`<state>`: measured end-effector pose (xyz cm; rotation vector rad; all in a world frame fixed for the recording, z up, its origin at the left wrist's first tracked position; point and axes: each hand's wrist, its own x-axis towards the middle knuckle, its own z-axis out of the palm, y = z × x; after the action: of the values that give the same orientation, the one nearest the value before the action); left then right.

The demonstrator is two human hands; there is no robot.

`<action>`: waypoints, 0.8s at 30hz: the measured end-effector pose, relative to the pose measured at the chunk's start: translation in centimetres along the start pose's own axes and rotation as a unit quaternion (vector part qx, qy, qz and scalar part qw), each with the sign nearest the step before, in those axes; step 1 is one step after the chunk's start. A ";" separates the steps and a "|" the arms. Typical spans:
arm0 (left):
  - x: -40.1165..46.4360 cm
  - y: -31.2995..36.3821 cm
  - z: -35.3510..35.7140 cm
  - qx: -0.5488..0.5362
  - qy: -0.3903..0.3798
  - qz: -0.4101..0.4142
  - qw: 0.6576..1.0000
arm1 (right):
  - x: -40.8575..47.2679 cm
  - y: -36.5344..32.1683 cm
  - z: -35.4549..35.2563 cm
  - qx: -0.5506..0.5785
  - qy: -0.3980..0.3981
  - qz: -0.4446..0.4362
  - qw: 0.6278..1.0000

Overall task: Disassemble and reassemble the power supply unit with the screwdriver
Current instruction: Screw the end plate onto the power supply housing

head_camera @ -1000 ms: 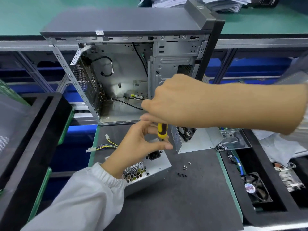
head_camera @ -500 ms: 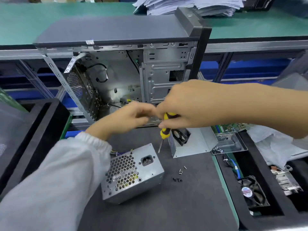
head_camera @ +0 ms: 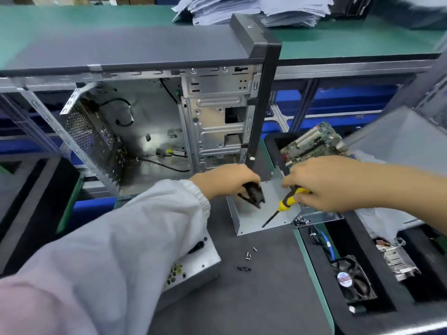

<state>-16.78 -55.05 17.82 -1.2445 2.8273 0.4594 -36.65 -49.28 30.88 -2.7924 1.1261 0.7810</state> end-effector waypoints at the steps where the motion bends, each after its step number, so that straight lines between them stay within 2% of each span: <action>1: -1.0 0.1 -1.1 -0.044 0.034 -0.005 0.998 | 0.0 0.4 0.2 -0.012 -0.005 0.002 1.000; 3: -3.7 0.6 -3.6 -0.146 0.101 -0.021 0.984 | 0.0 1.2 0.1 -0.012 -0.024 0.013 1.000; 5: -7.3 0.9 -5.6 -0.249 0.159 -0.048 0.954 | -0.1 1.9 0.0 0.107 -0.054 0.029 0.992; 7: -11.2 1.0 -6.7 -0.339 0.199 -0.095 0.914 | 0.0 2.1 -0.1 0.307 -0.067 0.036 0.949; 9: -14.9 0.5 -6.7 -0.422 0.221 -0.147 0.867 | 0.3 1.9 -0.7 0.449 -0.044 0.021 0.892; 11: -18.1 -0.6 -5.9 -0.472 0.239 -0.227 0.818 | 1.3 0.8 -1.4 0.497 -0.014 0.013 0.867; 13: -20.6 -1.6 -4.8 -0.482 0.253 -0.292 0.786 | 3.1 -1.3 -2.2 0.455 0.061 -0.002 0.889; 15: -22.7 -2.2 -3.8 -0.408 0.237 -0.328 0.819 | 5.6 -4.5 -3.3 0.379 0.146 -0.053 0.912; 16: -23.4 -2.5 -3.3 -0.359 0.209 -0.341 0.843 | 6.9 -6.2 -3.7 0.357 0.173 -0.076 0.915; 18: -24.3 -2.8 -2.2 -0.308 0.143 -0.359 0.869 | 9.4 -9.1 -4.0 0.338 0.194 -0.109 0.914; 21: -24.9 -3.1 -0.9 -0.344 0.060 -0.336 0.874 | 12.6 -12.7 -2.9 0.338 0.210 -0.131 0.908; 24: -24.9 -2.9 0.2 -0.409 0.031 -0.309 0.858 | 14.5 -14.7 -1.3 0.401 0.199 -0.123 0.886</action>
<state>2.26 -38.92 20.24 -2.1751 2.0490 1.6597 -17.54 -48.05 23.08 -2.3080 0.8212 -0.2696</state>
